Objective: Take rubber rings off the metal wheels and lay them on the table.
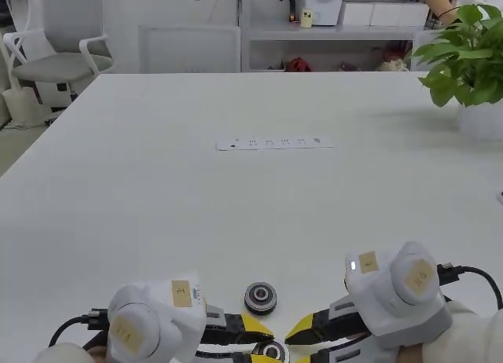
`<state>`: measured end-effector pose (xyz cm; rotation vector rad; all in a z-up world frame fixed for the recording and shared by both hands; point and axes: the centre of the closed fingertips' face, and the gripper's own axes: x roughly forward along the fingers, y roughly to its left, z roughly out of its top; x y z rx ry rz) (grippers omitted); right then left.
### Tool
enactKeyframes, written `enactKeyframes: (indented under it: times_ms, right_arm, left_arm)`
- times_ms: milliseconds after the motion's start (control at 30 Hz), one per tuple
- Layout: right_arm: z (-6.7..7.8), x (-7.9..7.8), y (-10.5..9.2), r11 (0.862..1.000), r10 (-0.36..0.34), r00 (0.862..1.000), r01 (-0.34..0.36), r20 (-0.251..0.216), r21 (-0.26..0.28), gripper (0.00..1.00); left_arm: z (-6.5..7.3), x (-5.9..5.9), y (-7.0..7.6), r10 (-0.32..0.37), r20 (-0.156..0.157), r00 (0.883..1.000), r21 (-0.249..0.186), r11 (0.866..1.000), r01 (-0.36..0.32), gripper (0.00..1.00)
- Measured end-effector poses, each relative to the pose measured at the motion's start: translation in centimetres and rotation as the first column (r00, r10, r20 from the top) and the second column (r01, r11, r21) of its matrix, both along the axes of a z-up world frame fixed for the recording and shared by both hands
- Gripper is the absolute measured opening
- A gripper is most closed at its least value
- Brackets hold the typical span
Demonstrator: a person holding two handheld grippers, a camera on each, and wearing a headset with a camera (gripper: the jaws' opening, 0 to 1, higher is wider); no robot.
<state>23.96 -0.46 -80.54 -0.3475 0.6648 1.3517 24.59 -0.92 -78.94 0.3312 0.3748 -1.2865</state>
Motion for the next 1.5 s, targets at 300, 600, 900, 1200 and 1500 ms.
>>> enactKeyframes:
  times_ms: [300, 600, 900, 1200, 1500]
  right_arm:
    - [-0.2, 0.0, 0.1, 1.0, -0.002, 1.0, 0.002, 0.01, -0.008, 0.23]
    - [-0.2, 0.1, 0.1, 1.0, -0.004, 1.0, 0.004, 0.004, -0.008, 0.21]
    - [-0.2, 0.3, -0.2, 1.0, -0.013, 1.0, 0.013, 0.004, -0.023, 0.1]
    - [0.2, 0.4, 1.0, 1.0, 0.006, 0.998, -0.006, 0.068, 0.003, 0.3]
    - [-0.1, 0.5, 0.7, 1.0, 0.009, 0.998, -0.009, 0.055, -0.003, 0.23]
  left_arm:
    - [-0.1, 0.0, 0.0, -0.006, 0.018, 1.0, 0.005, 1.0, 0.006, 0.14]
    - [-0.1, 0.0, 0.0, -0.006, 0.022, 1.0, 0.003, 1.0, 0.006, 0.14]
    - [-0.1, 0.3, 0.3, 0.012, 0.019, 1.0, 0.006, 1.0, -0.012, 0.14]
    - [-0.2, 0.3, 0.3, 0.015, 0.013, 1.0, 0.0, 1.0, -0.015, 0.14]
    - [-0.2, 0.3, 0.3, 0.017, 0.01, 1.0, -0.002, 1.0, -0.017, 0.14]
